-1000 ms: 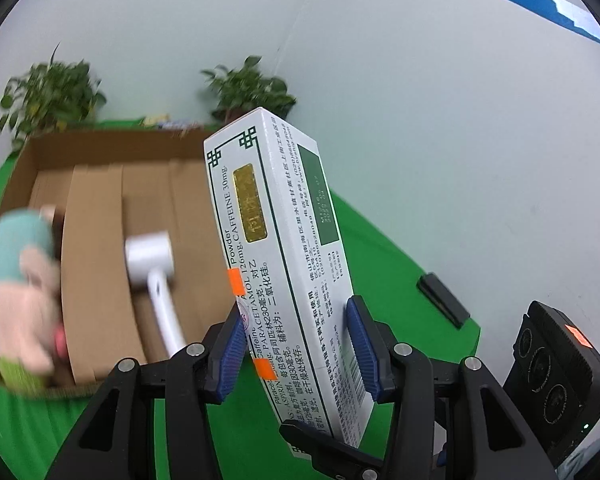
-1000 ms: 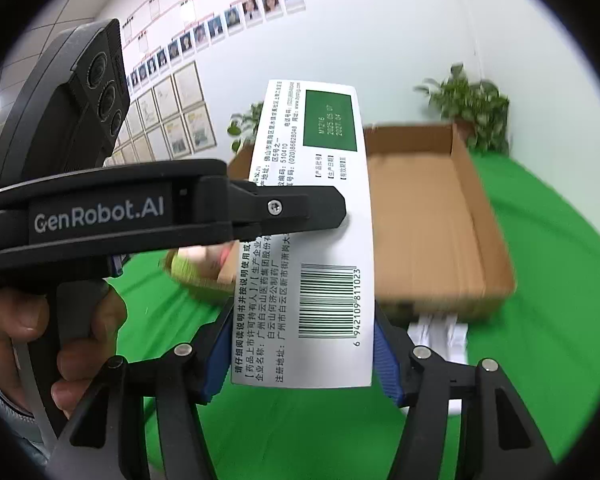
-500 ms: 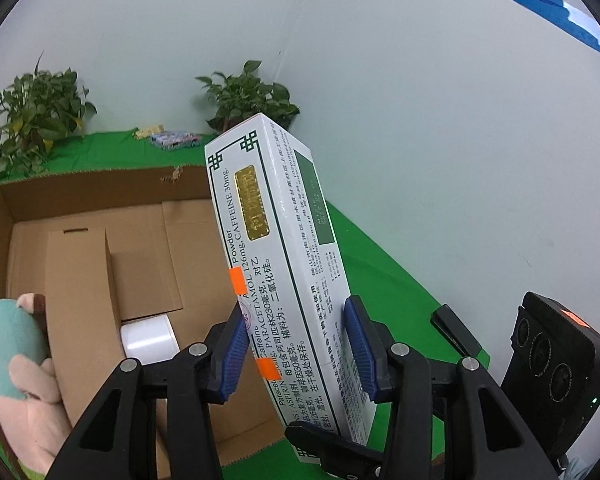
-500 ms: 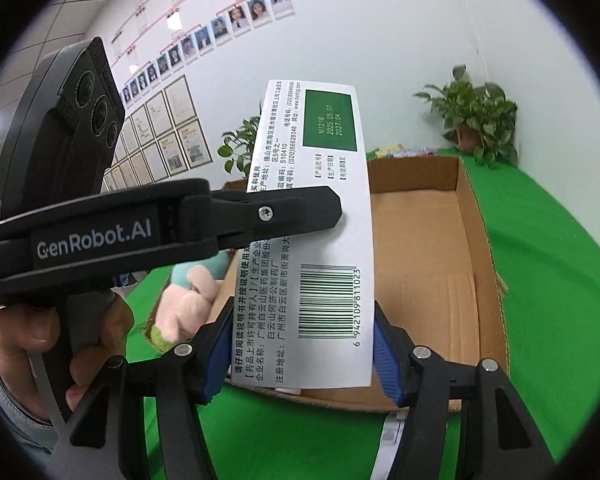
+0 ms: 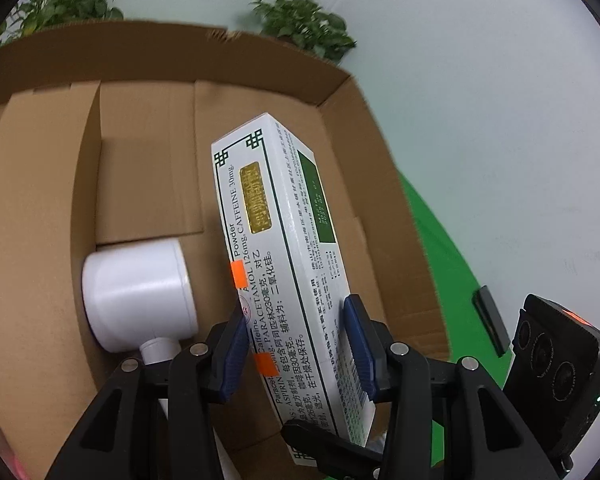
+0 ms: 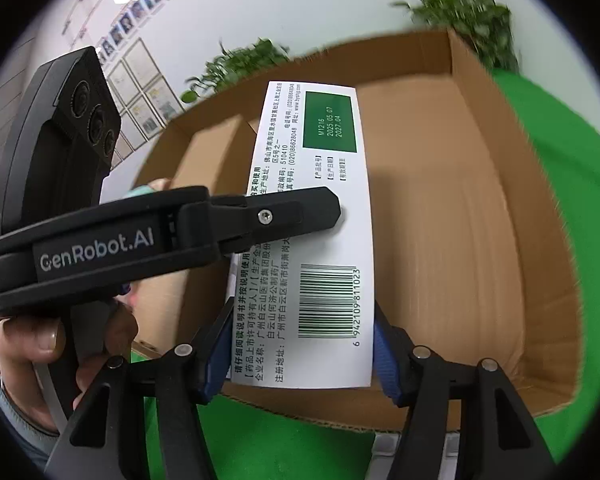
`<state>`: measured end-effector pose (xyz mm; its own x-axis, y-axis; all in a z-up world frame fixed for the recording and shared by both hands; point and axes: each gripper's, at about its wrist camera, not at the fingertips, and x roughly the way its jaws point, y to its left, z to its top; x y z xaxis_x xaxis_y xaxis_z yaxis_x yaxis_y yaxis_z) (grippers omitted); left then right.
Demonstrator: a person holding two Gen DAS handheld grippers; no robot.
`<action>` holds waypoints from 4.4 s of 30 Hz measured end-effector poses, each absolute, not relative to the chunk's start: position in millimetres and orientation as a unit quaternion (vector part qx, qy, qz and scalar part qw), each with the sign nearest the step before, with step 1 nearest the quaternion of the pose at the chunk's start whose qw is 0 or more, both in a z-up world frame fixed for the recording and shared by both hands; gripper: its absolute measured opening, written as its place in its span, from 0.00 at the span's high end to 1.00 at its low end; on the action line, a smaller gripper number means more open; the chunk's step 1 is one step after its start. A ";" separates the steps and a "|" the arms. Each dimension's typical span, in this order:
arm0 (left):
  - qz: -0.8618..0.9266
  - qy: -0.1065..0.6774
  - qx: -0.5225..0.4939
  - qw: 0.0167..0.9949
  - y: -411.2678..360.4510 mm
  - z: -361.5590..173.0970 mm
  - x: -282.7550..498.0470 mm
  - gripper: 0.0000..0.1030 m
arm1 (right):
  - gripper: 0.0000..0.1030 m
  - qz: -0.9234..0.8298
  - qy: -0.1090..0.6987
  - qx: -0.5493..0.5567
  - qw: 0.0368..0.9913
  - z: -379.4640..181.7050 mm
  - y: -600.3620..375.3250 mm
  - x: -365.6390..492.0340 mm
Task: Organize objects
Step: 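Lift the medicine box with the left gripper and lower it beside the dryer, then open the left gripper to release the medicine box in the tray, then move the left gripper to the white phone stand on the table, then grasp the white phone stand with the left gripper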
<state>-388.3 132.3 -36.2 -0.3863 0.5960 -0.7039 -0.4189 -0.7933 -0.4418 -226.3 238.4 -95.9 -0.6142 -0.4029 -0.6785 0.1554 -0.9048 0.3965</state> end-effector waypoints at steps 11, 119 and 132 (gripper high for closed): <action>0.828 -0.075 -0.478 0.284 135.6 -49.7 -386.8 0.52 | 0.43 -0.884 -0.111 0.434 0.136 -113.9 228.0 -231.7; 0.920 -0.051 -0.348 0.170 26.0 -83.2 -139.9 0.01 | 0.34 -0.895 0.018 0.442 0.062 -157.4 238.4 -86.0; 0.818 -0.164 -0.443 0.329 57.4 -105.4 -157.9 0.02 | 0.06 -0.892 0.011 0.436 0.120 -159.6 215.3 -47.7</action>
<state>-157.9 57.4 -105.4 -0.3910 0.6841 -0.6158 -0.3933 -0.7291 -0.5601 -47.7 215.3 -159.6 -0.5917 -0.2034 -0.7801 0.2233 -0.9711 0.0838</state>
